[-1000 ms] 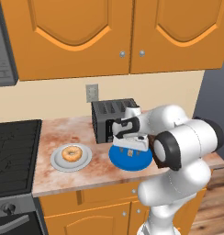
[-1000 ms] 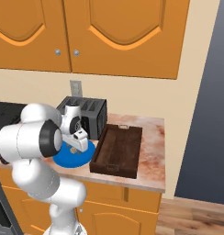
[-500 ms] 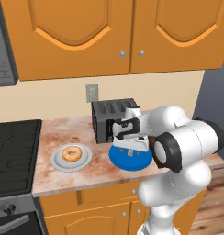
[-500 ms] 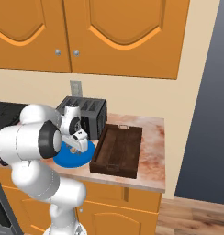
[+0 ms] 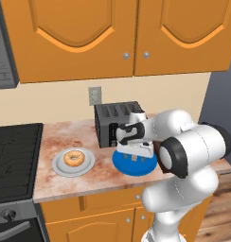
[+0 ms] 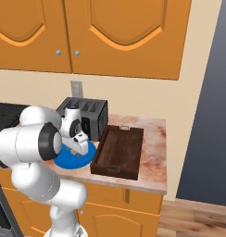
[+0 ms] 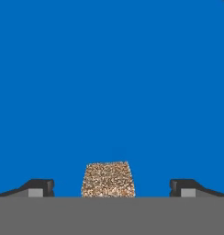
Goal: Move the dessert items from the plates to the tray.
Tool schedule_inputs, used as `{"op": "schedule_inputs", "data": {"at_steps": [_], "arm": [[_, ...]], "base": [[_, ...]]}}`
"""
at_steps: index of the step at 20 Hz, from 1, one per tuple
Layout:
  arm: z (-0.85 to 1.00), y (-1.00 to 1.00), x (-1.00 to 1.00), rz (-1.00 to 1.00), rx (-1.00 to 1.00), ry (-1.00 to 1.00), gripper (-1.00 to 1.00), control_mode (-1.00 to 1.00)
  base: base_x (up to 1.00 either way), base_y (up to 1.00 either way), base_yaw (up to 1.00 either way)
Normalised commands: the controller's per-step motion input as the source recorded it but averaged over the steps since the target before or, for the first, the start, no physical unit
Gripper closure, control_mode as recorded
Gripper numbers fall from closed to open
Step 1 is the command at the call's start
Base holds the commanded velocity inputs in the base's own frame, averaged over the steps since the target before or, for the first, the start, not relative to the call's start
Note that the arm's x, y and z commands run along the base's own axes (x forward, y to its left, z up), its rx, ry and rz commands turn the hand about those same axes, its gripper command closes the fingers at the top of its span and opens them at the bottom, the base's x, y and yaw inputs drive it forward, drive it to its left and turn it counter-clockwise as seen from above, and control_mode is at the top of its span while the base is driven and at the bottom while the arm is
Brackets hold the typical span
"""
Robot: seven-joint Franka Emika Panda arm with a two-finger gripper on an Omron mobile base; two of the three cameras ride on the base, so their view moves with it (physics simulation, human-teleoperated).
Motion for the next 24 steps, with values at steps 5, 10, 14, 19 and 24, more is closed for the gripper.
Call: {"op": "schedule_inputs", "data": {"at_steps": [5, 10, 14, 19, 24], "arm": [[-0.08, 0.00, 0.00, 0.00, 0.00, 0.00, -1.00, -1.00], [0.00, 0.00, 0.00, 0.00, 0.00, 0.00, -1.00, -1.00], [-0.03, 0.00, 0.00, 0.00, 0.00, 0.00, -1.00, -1.00], [-0.05, 0.00, 0.00, 0.00, 0.00, 0.00, 1.00, -1.00], [0.00, 0.00, 0.00, 0.00, 0.00, 0.00, 1.00, -1.00]], "base": [[0.00, 0.00, 0.00], [0.00, 0.00, 0.00], [0.00, 0.00, 0.00], [0.00, 0.00, 0.00], [0.00, 0.00, 0.00]]}}
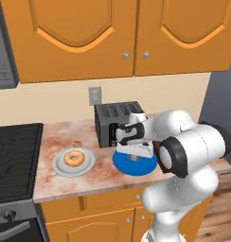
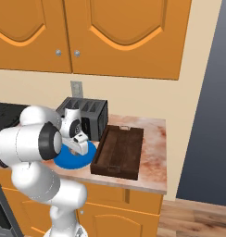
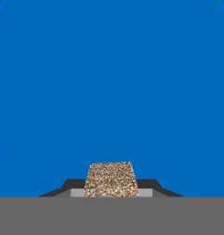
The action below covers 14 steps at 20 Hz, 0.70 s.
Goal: Move the dessert items from the plates to the tray.
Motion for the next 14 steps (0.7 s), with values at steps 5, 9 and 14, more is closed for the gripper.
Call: {"op": "schedule_inputs", "data": {"at_steps": [5, 9, 14], "arm": [[0.00, 0.00, 0.00, 0.00, 0.00, 0.00, 1.00, -1.00], [0.06, 0.00, -0.01, 0.00, 0.00, 0.00, 1.00, -1.00], [0.43, -0.01, -0.01, 0.00, 0.00, 0.05, 1.00, -1.00]], "base": [[0.00, 0.00, 0.00], [0.00, 0.00, 0.00], [0.00, 0.00, 0.00]]}}
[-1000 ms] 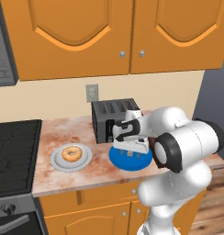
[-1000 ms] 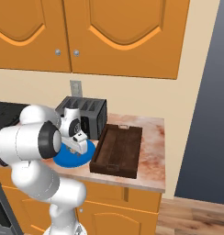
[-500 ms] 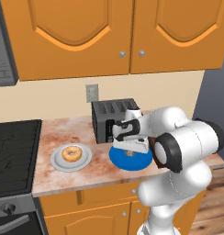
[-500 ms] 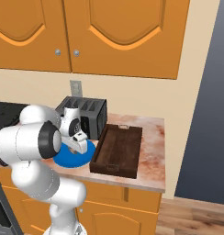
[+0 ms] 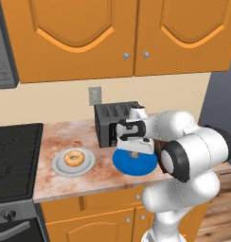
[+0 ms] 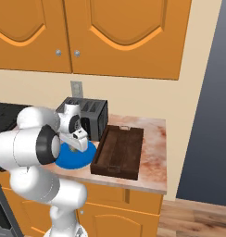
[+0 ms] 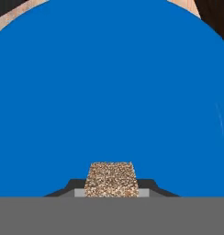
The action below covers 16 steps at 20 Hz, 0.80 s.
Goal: Move the dessert items from the plates to the tray.
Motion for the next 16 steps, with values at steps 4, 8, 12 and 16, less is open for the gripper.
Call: {"op": "schedule_inputs", "data": {"at_steps": [4, 8, 12, 16], "arm": [[0.40, -0.34, -0.26, 0.02, 0.00, 0.06, 1.00, -1.00], [0.34, -0.48, -0.18, 0.10, 0.00, 0.05, 1.00, -1.00], [0.17, -0.66, -0.28, 0.12, 0.00, 0.06, 1.00, -1.00], [0.12, -0.70, -0.25, 0.08, 0.00, 0.06, 1.00, -1.00]], "base": [[0.00, 0.00, 0.00], [0.00, 0.00, 0.00], [0.00, 0.00, 0.00], [0.00, 0.00, 0.00]]}}
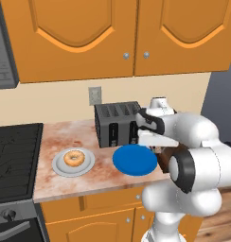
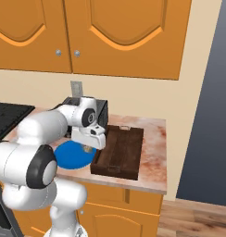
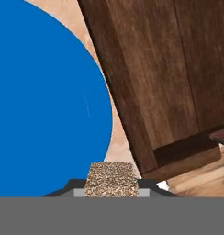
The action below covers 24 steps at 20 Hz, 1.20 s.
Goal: Move the dessert items from the plates to the tray.
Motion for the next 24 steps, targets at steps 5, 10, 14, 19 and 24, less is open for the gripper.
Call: {"op": "schedule_inputs", "data": {"at_steps": [5, 10, 14, 19, 24], "arm": [[0.00, -0.79, -0.06, 0.09, 0.00, 0.06, 1.00, -1.00], [0.00, -0.67, 0.01, 0.09, 0.05, 0.00, 1.00, -1.00], [-0.03, -0.54, 0.03, 0.10, 0.05, 0.03, 1.00, -1.00], [-0.24, -0.38, 0.00, 0.10, 0.01, -0.01, 1.00, -1.00], [-0.18, -0.16, 0.01, 0.09, 0.00, -0.08, 1.00, -1.00]], "base": [[0.00, 0.00, 0.00], [0.00, 0.00, 0.00], [0.00, 0.00, 0.00], [0.00, 0.00, 0.00], [0.00, 0.00, 0.00]]}}
